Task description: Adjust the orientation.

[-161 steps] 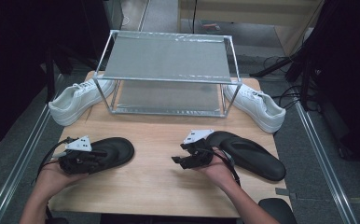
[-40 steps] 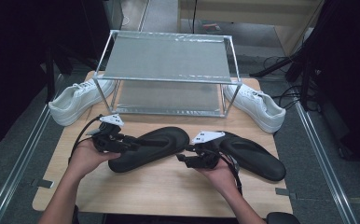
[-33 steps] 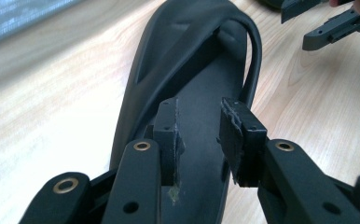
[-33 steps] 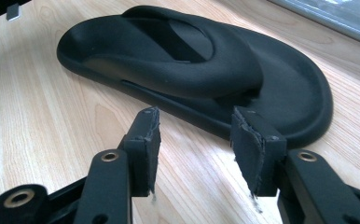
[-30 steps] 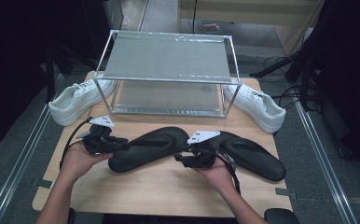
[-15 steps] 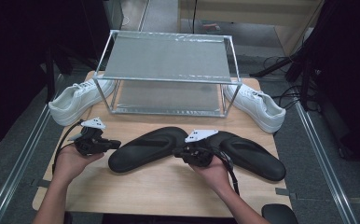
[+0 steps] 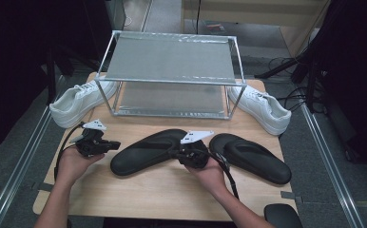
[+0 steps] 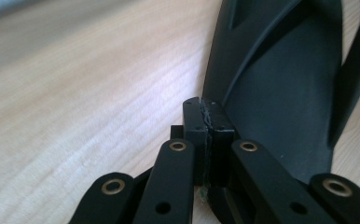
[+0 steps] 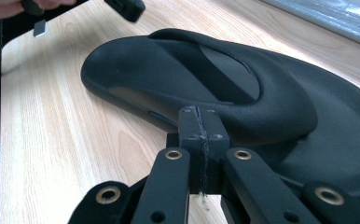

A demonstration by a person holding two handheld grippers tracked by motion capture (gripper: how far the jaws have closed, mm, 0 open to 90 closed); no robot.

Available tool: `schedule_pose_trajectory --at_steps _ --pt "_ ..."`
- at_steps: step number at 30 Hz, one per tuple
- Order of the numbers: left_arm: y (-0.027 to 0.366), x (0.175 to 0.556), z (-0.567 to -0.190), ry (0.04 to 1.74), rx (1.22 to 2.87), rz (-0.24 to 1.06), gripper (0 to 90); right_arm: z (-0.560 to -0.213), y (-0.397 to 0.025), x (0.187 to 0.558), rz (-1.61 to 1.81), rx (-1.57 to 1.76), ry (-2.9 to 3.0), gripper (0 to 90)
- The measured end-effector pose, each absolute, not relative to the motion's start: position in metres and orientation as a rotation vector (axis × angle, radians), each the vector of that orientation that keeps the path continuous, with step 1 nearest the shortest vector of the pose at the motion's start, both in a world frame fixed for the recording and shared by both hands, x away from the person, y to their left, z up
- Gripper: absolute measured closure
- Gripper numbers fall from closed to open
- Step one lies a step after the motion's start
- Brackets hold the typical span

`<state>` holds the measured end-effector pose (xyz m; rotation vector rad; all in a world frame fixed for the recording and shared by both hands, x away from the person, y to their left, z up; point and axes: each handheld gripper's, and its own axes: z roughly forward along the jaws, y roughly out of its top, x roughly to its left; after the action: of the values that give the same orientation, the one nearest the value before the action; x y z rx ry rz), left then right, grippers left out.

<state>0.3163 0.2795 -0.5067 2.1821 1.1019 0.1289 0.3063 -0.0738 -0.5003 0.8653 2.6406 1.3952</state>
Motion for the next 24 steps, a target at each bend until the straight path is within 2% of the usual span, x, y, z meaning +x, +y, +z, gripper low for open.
schedule_pose_trajectory --at_steps 3,19,24 --pt "0.278 0.317 -0.5116 1.107 2.2 0.094 90.0 -0.5035 -0.0716 0.3078 1.373 0.876 2.649 90.0" --pt "0.275 0.3137 -0.5151 1.108 2.195 0.1 90.0 -0.5094 -0.0702 0.3126 1.329 0.894 2.669 90.0" --pt "0.2739 0.3112 -0.5155 1.075 2.211 0.061 90.0 -0.5088 -0.0726 0.3149 1.331 0.909 2.67 90.0"
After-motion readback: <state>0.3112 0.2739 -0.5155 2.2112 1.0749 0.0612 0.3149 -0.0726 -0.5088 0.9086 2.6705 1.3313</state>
